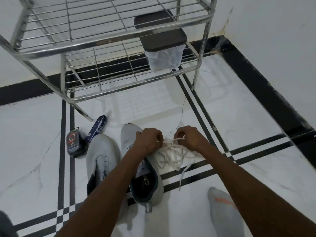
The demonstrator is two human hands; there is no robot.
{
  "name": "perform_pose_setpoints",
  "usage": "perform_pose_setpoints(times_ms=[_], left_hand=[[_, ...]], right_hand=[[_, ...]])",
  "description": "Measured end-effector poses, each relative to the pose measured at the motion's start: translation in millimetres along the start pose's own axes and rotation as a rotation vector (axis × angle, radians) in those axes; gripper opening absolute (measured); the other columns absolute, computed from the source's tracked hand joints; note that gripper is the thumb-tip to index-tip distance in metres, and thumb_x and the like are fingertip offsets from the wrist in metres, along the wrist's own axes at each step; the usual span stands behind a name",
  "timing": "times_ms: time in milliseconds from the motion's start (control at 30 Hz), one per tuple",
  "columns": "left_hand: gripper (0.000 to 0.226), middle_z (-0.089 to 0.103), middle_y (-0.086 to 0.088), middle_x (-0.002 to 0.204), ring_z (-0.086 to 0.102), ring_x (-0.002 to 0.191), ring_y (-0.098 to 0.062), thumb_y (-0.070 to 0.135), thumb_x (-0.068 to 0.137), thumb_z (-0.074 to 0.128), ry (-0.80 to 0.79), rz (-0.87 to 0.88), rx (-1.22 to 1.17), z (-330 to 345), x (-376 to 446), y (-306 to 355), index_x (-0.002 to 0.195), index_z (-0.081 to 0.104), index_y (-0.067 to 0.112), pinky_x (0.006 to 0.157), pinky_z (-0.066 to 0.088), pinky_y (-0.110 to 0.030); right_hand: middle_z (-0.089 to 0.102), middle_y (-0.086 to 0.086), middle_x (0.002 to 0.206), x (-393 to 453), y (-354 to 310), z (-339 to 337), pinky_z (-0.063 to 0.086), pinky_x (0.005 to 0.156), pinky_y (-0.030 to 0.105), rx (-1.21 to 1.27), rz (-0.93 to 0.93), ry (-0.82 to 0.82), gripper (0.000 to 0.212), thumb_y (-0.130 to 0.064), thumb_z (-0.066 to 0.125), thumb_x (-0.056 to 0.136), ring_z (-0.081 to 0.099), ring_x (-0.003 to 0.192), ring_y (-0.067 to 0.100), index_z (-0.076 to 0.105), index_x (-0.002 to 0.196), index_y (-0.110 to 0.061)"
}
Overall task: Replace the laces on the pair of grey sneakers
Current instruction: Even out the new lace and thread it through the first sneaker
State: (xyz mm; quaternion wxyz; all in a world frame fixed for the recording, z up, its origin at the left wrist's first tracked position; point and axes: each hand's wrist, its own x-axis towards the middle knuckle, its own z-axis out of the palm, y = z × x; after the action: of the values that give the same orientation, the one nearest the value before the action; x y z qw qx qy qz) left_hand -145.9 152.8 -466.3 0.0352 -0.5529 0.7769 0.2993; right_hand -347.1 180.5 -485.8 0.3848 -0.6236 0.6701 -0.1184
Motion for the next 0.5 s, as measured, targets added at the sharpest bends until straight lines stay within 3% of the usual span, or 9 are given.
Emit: perform_pose_setpoints(times_ms=[100, 167, 233, 333, 433, 500], left_hand=[[0.011, 0.071, 0.003, 0.093, 0.068, 0.088, -0.015, 0.025, 0.093, 0.072, 0.144, -0.058, -0.482, -6, 1, -2, 0.089, 0.066, 0.017, 0.079, 0.052, -0.034], [0.018, 0.075, -0.004, 0.092, 0.071, 0.087, -0.021, 0.028, 0.093, 0.073, 0.25, -0.108, -0.694, -13, -1, -3, 0.092, 0.067, 0.012, 0.079, 0.054, -0.035], [0.018, 0.077, -0.006, 0.091, 0.072, 0.089, -0.025, 0.028, 0.093, 0.074, 0.3, -0.066, -0.771, -22, -4, -1, 0.092, 0.069, 0.011, 0.083, 0.055, -0.036], [0.017, 0.078, 0.001, 0.093, 0.073, 0.09, -0.011, 0.029, 0.095, 0.071, 0.268, 0.066, -0.778, -44, -12, 10, 0.095, 0.073, 0.011, 0.081, 0.053, -0.019], [0.016, 0.075, 0.005, 0.091, 0.069, 0.088, -0.004, 0.029, 0.094, 0.073, 0.271, 0.14, -0.779, -70, -18, 22, 0.093, 0.075, 0.014, 0.076, 0.05, -0.012], [0.015, 0.073, 0.004, 0.094, 0.067, 0.091, -0.005, 0.031, 0.092, 0.075, 0.326, 0.131, -0.819, -83, -20, 25, 0.091, 0.074, 0.016, 0.076, 0.051, -0.014]], right_hand=[[0.075, 0.003, 0.087, 8, -11, -26, 0.059, 0.06, 0.026, 0.157, 0.013, -0.039, 0.011, -0.011, 0.083, 0.079, 0.071, 0.079, 0.017, 0.077, 0.088, -0.014], [0.076, 0.007, 0.094, 12, -18, -41, 0.062, 0.07, 0.034, 0.245, 0.026, -0.085, 0.021, -0.012, 0.085, 0.078, 0.073, 0.085, 0.023, 0.077, 0.097, -0.01], [0.073, 0.003, 0.111, 15, -22, -55, 0.058, 0.09, 0.037, 0.151, 0.025, -0.114, 0.04, -0.021, 0.088, 0.076, 0.069, 0.1, 0.019, 0.074, 0.113, -0.014], [0.061, -0.01, 0.132, 14, -41, -68, 0.045, 0.106, 0.034, 0.05, -0.093, -0.094, 0.061, -0.037, 0.088, 0.073, 0.055, 0.119, 0.008, 0.065, 0.129, -0.029], [0.071, -0.01, 0.114, 10, -68, -67, 0.048, 0.099, 0.031, 0.32, -0.237, -0.146, 0.03, -0.027, 0.082, 0.082, 0.063, 0.114, 0.007, 0.07, 0.109, -0.027], [0.075, 0.0, 0.104, 7, -81, -59, 0.053, 0.096, 0.039, 0.504, -0.245, -0.186, 0.019, -0.019, 0.076, 0.089, 0.068, 0.108, 0.012, 0.07, 0.107, -0.018]])
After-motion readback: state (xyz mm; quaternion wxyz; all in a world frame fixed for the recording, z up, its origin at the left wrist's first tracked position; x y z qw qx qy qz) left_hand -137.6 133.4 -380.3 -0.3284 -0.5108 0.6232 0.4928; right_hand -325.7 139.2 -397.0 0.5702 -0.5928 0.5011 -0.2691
